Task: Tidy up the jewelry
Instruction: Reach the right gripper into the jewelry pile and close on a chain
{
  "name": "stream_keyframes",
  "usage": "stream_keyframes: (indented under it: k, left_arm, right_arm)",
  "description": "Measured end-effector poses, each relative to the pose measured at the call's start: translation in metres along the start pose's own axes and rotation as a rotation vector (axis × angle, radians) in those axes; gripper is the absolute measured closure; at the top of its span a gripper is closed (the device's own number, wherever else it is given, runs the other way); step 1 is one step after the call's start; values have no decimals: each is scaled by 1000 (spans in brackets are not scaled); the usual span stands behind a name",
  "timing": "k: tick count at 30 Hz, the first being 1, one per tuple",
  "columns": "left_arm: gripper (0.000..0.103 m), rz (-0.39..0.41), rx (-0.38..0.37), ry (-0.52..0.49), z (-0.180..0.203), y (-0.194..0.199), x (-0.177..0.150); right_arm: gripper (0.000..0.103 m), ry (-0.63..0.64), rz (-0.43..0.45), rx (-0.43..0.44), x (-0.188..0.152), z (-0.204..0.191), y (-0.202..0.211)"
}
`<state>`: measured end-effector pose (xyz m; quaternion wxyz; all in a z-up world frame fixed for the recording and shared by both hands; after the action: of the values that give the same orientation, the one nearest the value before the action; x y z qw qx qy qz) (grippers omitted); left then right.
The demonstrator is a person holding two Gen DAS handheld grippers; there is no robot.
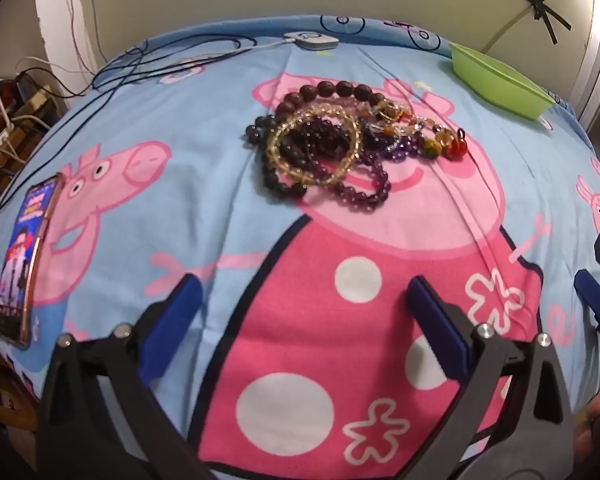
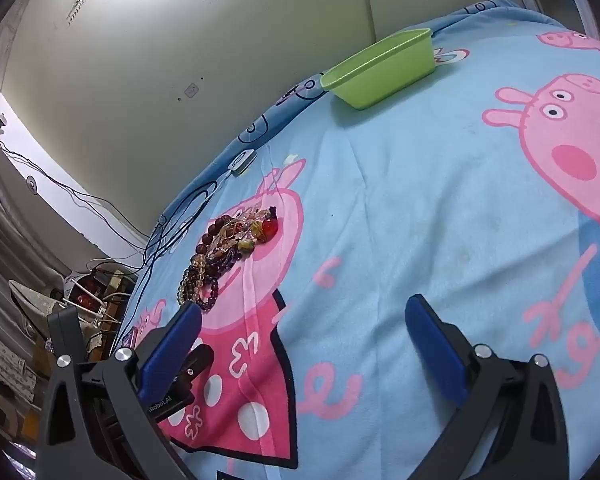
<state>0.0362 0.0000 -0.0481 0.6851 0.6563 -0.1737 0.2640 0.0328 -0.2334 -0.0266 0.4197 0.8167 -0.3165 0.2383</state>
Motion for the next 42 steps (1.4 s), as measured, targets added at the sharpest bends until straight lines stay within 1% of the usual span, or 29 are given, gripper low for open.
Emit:
stream_keyframes:
  k: [2,11,14,15,17,19,20,21,23,24,25,26,27,28,29,31,33,34,36,39,41,42]
  left_arm:
    - [5,18,-2,0,0,2,0]
    - [5,20,-2,-2,0,2,0]
    - [5,14,-15,-12,1,3,0]
    - [5,11,-20,-14,0,1,-2]
    - [5,7,-39,-15,-1,10,-2]
    - [5,14,-51,6,-7,13,1]
    - [5,31,-55,38,-18,17,7]
    - [5,41,-48,42,-27,18,11]
    - [6,66,-29,49,-45,21,21]
    - [11,71,-41,54,-53,21,28]
    - [16,69,-53,62,-60,21,35]
    - [18,69,-62,68,-66,21,41]
    - [23,72,-70,71,-69,21,47]
    - [25,80,-82,69,-72,24,52]
    - [27,89,-98,68,-73,24,60]
    - [27,94,-128,57,-71,25,67]
    - [27,76,-186,41,-63,23,71]
    - [29,60,-221,33,-56,20,73]
    - [33,29,-257,23,-47,12,78]
    - [42,-11,-275,16,-36,-4,82]
    - [45,-21,-274,12,-32,-13,84]
    - [48,-28,-262,6,-29,-19,86]
  right_arm:
    - [19,-6,-1,6,0,0,0]
    - [19,7,-3,-5,1,4,1]
    - [19,14,-6,-13,2,3,3]
    - [19,22,-8,-23,2,-2,0]
    - [19,36,-12,-38,3,-4,-1]
    - [20,46,-7,-21,6,-7,-3]
    - [25,55,-2,-13,8,-9,-3]
    - [30,74,6,-12,11,-12,-2]
    - [47,155,30,-9,20,-24,-1]
    - [51,195,30,3,23,-31,-1]
    - [60,244,20,22,28,-40,-5]
    - [69,285,8,39,33,-48,-10]
    - [73,306,-1,47,37,-53,-14]
    - [80,331,-18,62,41,-61,-21]
    - [84,356,-45,81,43,-69,-29]
    - [89,396,-93,110,44,-84,-46]
    - [92,437,-124,126,42,-96,-60]
    - [94,461,-137,130,42,-104,-68]
    - [94,501,-148,127,40,-115,-79]
    - [94,589,-171,90,41,-127,-98]
    - [94,659,-193,43,39,-127,-110]
    - [94,700,-208,5,39,-124,-118]
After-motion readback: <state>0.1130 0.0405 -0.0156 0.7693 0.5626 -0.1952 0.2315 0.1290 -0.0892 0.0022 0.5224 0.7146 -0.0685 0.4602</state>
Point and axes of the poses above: each gripper's, at about its wrist camera, not at the fingertips, and y roughly against the way its jaws point, z to its right, x to its top, the point moved 6 cm from there along -y, roughly the way its jaws point, and after that the axes turned 7 degrees about y, right-handed, at the moved point
